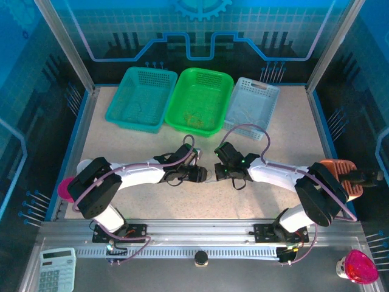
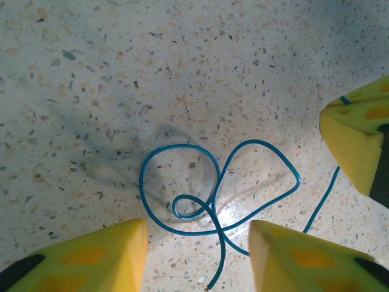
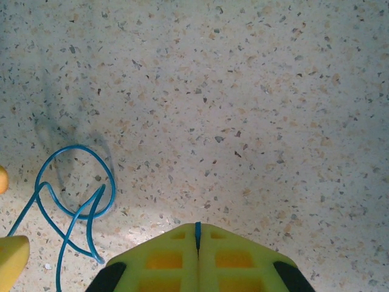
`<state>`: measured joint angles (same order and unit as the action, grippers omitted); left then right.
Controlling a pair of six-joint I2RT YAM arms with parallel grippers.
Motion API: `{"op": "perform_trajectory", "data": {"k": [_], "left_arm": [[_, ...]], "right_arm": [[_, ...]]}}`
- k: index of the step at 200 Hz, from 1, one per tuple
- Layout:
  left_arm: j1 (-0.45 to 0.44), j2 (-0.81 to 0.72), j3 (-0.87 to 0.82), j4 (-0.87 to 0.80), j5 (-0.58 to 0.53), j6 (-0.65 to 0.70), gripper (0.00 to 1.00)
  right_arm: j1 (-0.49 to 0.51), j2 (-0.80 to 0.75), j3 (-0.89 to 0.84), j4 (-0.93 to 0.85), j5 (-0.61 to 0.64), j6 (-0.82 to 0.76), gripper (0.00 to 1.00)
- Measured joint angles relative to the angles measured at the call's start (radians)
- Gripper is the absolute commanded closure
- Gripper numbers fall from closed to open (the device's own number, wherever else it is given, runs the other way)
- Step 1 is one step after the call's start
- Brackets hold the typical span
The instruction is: Untangle the cables
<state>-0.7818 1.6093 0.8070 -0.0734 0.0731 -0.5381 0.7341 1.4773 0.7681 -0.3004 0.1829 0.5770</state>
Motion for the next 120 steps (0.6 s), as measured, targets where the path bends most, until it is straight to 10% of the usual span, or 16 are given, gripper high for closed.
{"op": "perform_trajectory", "data": {"k": [120], "left_arm": [[0.000, 0.031, 0.009, -0.003, -0.014, 0.020, 1.00]], "right_arm": [[-0.004, -0.009, -0.003, 0.002, -0.001, 0.000, 1.00]]}}
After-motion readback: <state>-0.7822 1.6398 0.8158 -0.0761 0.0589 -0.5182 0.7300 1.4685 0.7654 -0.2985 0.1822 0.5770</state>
